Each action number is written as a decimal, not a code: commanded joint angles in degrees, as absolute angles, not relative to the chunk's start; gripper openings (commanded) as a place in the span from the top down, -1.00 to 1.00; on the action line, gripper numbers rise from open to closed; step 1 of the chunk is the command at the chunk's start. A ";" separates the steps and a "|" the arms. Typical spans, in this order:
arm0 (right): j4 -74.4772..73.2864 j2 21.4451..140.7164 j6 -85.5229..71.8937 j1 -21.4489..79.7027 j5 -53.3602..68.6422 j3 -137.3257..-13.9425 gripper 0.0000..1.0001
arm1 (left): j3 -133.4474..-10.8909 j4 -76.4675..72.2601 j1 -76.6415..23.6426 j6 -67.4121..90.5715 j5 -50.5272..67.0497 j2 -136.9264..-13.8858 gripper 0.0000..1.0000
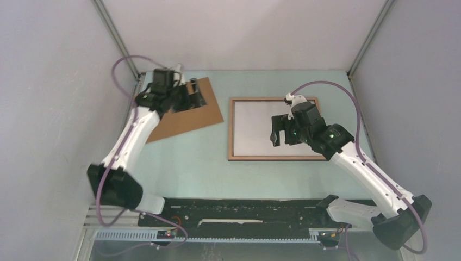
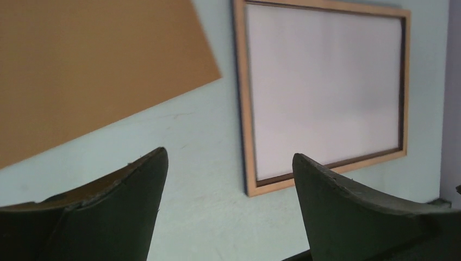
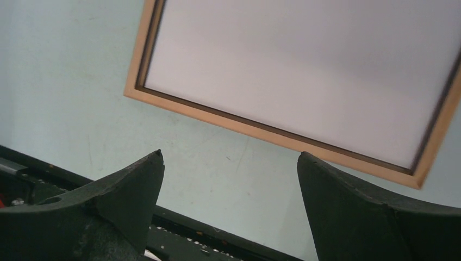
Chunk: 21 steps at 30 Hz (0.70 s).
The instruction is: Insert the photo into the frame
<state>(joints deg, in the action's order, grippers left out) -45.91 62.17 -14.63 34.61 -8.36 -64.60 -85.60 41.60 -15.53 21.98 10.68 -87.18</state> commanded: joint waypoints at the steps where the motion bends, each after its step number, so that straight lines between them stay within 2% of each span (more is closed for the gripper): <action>1: -36.21 66.03 -20.91 32.65 2.04 -64.31 -0.99 | -71.10 34.39 -7.85 23.31 8.72 -75.62 -0.83; 4: -28.59 72.13 -22.50 32.41 9.36 -64.63 -0.99 | -63.05 30.70 -1.43 27.31 9.48 -69.40 -0.84; 11: -24.67 90.73 -25.03 36.64 9.20 -79.18 -0.99 | -52.40 23.91 15.74 42.86 9.48 -66.30 -0.89; 15: -24.93 102.80 -24.32 38.76 11.70 -91.63 -0.99 | -49.18 18.69 21.54 49.82 9.52 -70.39 -0.89; 19: -30.99 117.03 -24.58 40.12 12.22 -109.13 -0.99 | -52.34 18.30 22.44 47.14 6.67 -75.69 -0.88; 21: -34.11 123.99 -26.91 40.27 12.07 -117.68 -0.99 | -54.33 15.94 22.42 44.09 10.13 -80.24 -0.88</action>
<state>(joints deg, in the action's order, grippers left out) -29.30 114.19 -23.86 39.55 11.14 -104.66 -50.46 21.87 22.06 45.56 8.45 -74.70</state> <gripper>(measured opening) 0.994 0.943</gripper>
